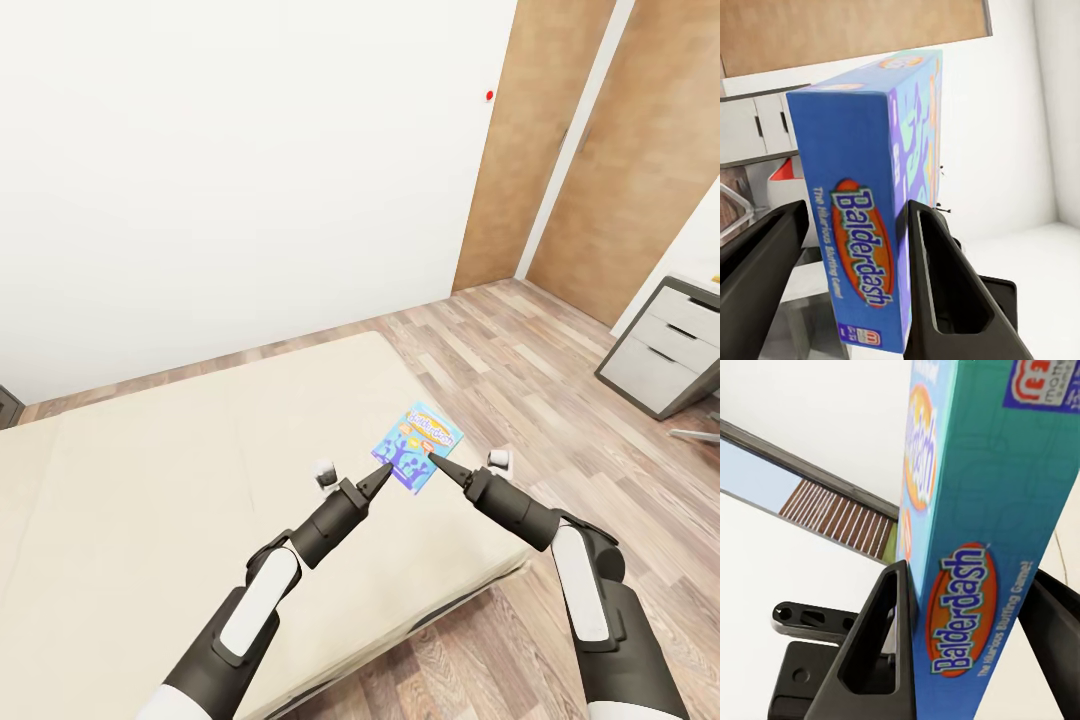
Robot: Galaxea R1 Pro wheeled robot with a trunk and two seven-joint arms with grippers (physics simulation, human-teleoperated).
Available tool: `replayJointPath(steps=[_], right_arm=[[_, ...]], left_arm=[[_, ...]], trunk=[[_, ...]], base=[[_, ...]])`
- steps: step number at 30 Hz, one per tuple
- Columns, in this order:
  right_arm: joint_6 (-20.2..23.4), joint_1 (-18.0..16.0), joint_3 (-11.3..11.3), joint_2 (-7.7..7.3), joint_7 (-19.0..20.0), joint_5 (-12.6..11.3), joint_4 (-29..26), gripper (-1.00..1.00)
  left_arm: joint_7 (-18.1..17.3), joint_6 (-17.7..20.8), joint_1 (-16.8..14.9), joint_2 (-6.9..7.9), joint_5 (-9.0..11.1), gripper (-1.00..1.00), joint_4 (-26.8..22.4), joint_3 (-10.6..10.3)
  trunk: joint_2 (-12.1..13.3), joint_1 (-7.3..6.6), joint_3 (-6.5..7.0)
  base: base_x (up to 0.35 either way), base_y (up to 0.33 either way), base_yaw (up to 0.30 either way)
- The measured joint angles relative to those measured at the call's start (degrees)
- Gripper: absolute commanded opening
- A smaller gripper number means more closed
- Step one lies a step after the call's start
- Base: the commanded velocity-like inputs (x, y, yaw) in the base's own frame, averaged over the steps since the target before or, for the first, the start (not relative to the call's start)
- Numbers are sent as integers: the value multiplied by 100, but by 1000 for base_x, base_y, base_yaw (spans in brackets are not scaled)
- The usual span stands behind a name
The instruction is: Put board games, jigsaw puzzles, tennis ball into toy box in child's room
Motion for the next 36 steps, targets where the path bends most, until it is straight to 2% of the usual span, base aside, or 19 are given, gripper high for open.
replayJointPath(steps=[8, 13, 26, 27, 28, 29, 36], right_arm=[[-5, 0, 2, 1, -2, -5, 2, -100], [104, 0, -64, 2, -1, 16, 5, -100], [139, 0, -83, 0, -1, -48, 0, -100], [141, 0, -84, 0, -2, -58, -1, -100], [-204, -1, 63, 1, -38, 168, 1, -100], [-122, -1, 74, -1, -26, 42, -5, -100], [-115, -1, 75, -3, -31, 35, -5, -100]], left_arm=[[7, 24, -8, 5, 6, -100, -2, 3], [114, 51, -10, 3, 81, -100, -8, -44], [227, -52, 31, 1, 72, -100, -133, -99], [246, -56, 35, 2, 69, 100, -153, -103], [730, -74, 35, -6, 147, 100, -175, -71], [807, -96, 40, -4, 116, 100, -210, -73], [870, -97, 47, -1, 118, 100, -260, -75]], trunk=[[0, 0, 0], [0, 0, 0], [0, 0, 0], [0, 0, 0], [0, 0, 0], [0, 0, 0], [0, 0, 0]], base=[[0, 0, 0], [0, 0, 0], [0, 0, 0], [0, 0, 0], [0, 0, 0], [0, 0, 0], [0, 0, 0]])
